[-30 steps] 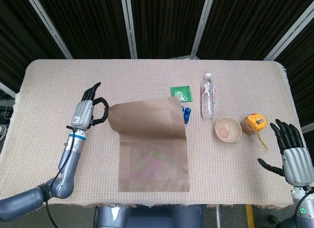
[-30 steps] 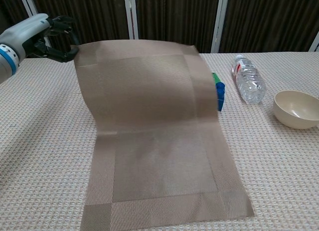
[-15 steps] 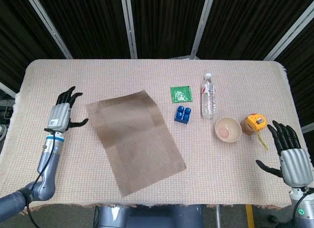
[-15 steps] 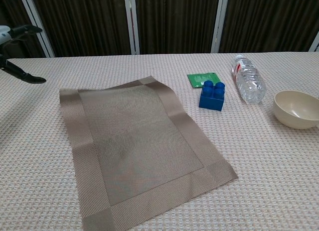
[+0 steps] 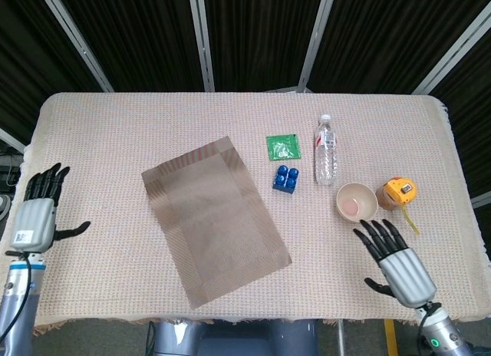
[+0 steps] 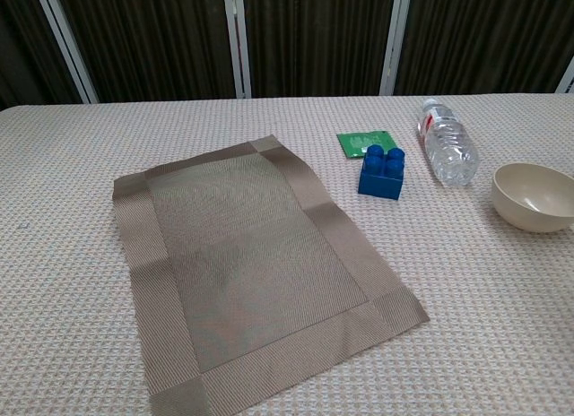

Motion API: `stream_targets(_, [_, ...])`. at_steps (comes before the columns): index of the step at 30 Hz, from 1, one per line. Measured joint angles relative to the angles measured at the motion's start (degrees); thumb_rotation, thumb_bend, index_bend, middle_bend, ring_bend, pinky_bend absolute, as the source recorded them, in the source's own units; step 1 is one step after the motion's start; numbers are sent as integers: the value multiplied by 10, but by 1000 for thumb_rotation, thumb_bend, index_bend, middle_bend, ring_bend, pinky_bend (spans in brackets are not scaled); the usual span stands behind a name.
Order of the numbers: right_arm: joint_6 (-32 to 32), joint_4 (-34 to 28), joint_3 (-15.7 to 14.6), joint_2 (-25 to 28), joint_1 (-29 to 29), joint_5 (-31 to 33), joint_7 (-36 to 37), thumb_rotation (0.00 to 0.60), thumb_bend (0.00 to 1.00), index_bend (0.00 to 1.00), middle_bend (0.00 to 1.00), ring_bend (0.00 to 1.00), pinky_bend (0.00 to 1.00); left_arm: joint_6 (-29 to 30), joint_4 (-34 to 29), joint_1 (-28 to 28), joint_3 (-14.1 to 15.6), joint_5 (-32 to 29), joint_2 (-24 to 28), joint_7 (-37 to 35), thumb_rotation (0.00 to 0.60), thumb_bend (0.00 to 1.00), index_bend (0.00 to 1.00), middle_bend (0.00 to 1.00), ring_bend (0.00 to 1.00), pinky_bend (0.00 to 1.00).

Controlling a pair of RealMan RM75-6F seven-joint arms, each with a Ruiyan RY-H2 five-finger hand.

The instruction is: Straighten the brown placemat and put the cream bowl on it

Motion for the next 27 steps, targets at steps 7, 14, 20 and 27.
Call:
stream_targets(7, [-107, -17, -6, -20, 59, -25, -73, 600, 0, 103, 0, 0, 0, 41, -54, 25, 20, 45, 44, 23, 600, 0, 0, 0, 0, 0])
stream_targets(14, [-205, -46, 31, -57, 120, 10, -136, 600, 0, 149, 0, 0, 0, 42, -66, 31, 28, 66, 64, 5, 600, 0, 0, 0, 0, 0])
stream_targets(20, [-256, -39, 65, -112, 158, 53, -186, 600, 0, 150, 0, 0, 0, 20, -67, 25, 27, 55, 76, -18, 600, 0, 0, 0, 0, 0])
stream_targets(27, [-287, 5, 81, -166, 179, 103, -223, 600, 0, 151, 0, 0, 0, 16, -69, 23, 24, 52, 85, -34, 600, 0, 0, 0, 0, 0])
